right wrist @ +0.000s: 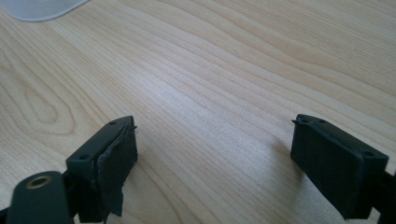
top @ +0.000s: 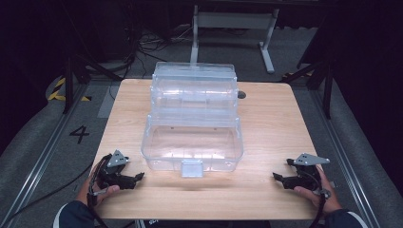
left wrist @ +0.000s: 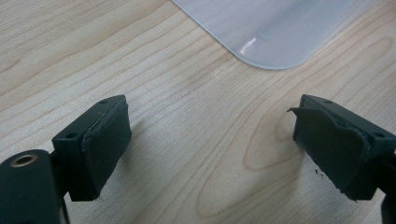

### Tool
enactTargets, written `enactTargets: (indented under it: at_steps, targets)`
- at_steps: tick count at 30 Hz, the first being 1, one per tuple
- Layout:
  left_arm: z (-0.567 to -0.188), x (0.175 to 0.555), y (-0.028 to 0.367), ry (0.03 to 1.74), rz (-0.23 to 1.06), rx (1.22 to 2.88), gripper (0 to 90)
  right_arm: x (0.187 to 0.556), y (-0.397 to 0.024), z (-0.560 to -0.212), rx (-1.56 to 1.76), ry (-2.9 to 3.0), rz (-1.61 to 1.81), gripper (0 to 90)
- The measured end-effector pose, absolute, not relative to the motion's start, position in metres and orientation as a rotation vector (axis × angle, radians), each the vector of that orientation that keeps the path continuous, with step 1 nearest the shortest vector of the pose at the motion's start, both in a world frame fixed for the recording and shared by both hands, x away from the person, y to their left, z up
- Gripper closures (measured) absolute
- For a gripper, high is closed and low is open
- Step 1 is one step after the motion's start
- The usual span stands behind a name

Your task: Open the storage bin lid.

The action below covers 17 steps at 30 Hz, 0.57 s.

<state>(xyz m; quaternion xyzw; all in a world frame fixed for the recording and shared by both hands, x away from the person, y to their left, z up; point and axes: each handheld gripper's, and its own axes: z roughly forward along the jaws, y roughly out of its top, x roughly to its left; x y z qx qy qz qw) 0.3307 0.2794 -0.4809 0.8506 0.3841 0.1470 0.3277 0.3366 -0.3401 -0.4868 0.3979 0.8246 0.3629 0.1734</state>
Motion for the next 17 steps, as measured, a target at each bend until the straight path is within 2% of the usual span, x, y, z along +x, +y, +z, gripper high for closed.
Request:
enactTargets:
  at_steps: [7,17]
  targets:
    - [-0.482,0.331,0.279,1.012,0.403,2.22,11.2,0.339,-0.34,-0.487,1.129,2.337,1.031,14.5]
    - [-0.482,0.332,0.278,1.073,0.405,2.214,4.0,0.349,-0.336,-0.487,1.141,2.337,1.022,10.8]
